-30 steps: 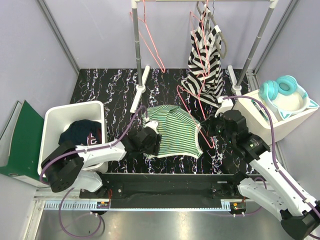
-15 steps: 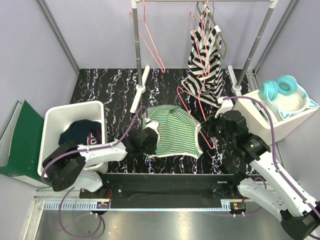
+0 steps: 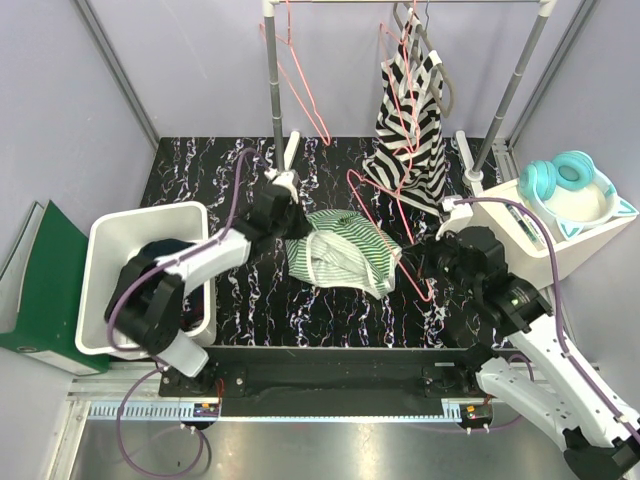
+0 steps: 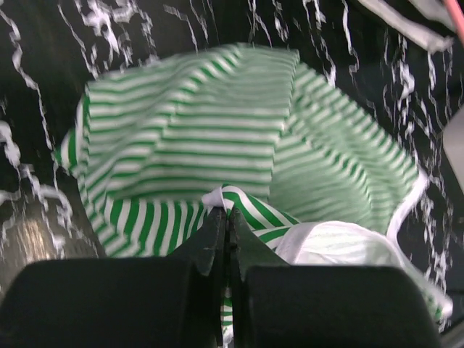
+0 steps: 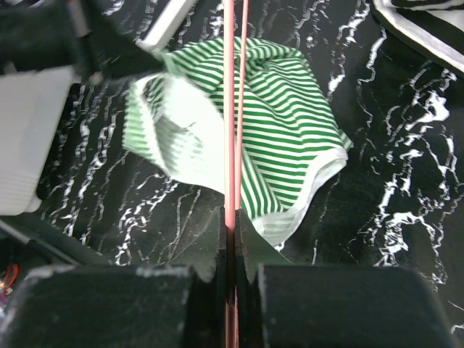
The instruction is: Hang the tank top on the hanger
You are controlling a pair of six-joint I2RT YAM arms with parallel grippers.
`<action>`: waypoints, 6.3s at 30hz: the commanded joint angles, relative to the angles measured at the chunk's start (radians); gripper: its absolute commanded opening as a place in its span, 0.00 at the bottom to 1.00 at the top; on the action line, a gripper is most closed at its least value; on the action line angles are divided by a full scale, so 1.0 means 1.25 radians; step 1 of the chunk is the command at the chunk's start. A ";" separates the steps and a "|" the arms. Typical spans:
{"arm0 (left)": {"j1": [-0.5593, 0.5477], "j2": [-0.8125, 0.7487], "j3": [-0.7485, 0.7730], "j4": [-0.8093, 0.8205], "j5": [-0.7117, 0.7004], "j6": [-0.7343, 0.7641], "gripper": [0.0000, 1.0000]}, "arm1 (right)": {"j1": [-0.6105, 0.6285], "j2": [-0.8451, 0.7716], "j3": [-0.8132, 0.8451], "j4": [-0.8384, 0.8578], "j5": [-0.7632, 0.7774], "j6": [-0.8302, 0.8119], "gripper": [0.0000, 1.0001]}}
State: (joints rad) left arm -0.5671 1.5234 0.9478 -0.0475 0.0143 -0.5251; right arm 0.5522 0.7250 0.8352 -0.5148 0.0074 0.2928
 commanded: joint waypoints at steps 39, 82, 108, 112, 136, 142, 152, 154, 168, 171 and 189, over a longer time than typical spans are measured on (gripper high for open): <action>0.203 0.182 0.367 -0.086 0.284 0.063 0.00 | 0.045 0.073 -0.048 0.149 -0.234 0.001 0.00; 0.017 -0.144 0.247 -0.132 0.215 0.086 0.60 | 0.068 0.029 -0.143 0.368 -0.218 0.021 0.00; -0.241 -0.150 0.217 0.017 -0.137 0.286 0.96 | 0.083 0.088 -0.153 0.466 -0.246 0.057 0.00; -0.259 -0.119 0.232 0.020 -0.233 0.303 0.94 | 0.086 0.089 -0.156 0.476 -0.254 0.064 0.00; -0.265 -0.134 0.139 0.048 -0.442 0.393 0.00 | 0.088 0.155 -0.125 0.424 -0.169 0.055 0.82; -0.264 -0.091 0.143 0.066 -0.535 0.443 0.00 | 0.088 0.077 -0.128 0.342 -0.113 0.053 0.98; -0.176 -0.070 0.156 0.052 -0.469 0.364 0.00 | 0.090 0.037 -0.181 0.326 -0.140 0.031 0.88; -0.169 -0.063 0.161 0.047 -0.469 0.354 0.00 | 0.096 0.067 -0.187 0.353 -0.169 0.035 0.84; -0.074 -0.014 0.195 -0.022 -0.425 0.275 0.00 | 0.367 0.188 -0.191 0.436 0.072 -0.023 0.75; -0.073 -0.019 0.193 -0.022 -0.410 0.267 0.00 | 0.390 0.282 -0.157 0.462 0.071 -0.033 0.77; -0.074 -0.088 0.154 -0.039 -0.369 0.270 0.00 | 0.406 0.713 0.056 0.568 0.199 -0.108 0.84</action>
State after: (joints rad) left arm -0.6586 1.4662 1.1419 -0.1371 -0.4553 -0.1852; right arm 1.0492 1.5707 0.8608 0.1577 0.1860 0.1856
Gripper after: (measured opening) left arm 0.113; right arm 0.834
